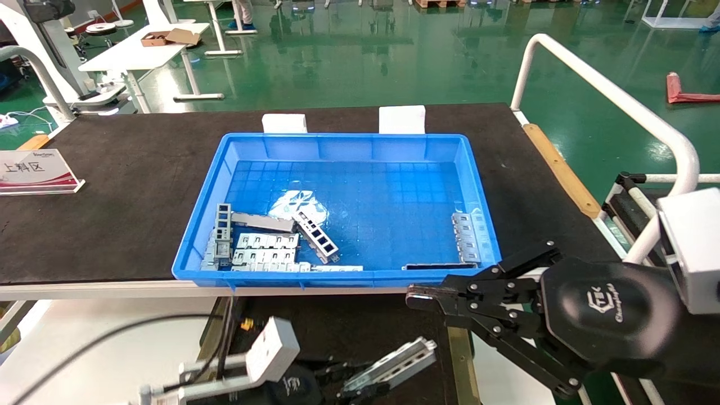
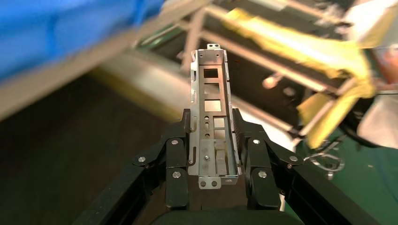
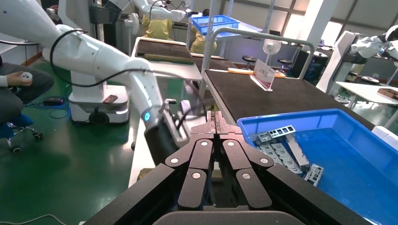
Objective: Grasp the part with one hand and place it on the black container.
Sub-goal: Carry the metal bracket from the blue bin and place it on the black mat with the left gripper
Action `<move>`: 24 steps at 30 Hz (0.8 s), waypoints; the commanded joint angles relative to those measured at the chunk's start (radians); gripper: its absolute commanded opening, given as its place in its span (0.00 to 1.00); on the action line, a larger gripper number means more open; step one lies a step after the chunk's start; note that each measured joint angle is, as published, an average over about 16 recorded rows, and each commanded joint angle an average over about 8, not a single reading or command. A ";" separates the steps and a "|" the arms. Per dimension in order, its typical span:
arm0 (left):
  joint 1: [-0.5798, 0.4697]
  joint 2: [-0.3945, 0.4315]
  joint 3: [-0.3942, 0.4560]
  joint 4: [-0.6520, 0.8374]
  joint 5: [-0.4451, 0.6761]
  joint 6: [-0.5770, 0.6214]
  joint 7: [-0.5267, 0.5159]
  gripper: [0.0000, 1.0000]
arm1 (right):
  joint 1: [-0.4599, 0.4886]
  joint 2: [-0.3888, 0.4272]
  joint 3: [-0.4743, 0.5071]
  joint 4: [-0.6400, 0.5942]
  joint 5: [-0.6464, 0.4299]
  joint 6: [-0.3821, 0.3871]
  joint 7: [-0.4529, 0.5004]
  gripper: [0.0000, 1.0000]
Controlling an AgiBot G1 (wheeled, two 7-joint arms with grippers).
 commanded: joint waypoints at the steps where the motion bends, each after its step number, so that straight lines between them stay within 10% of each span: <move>1: 0.035 -0.003 0.014 -0.020 0.021 -0.057 -0.024 0.00 | 0.000 0.000 0.000 0.000 0.000 0.000 0.000 0.00; 24: 0.058 0.297 0.120 0.245 0.104 -0.593 -0.331 0.00 | 0.000 0.000 -0.001 0.000 0.000 0.000 0.000 0.00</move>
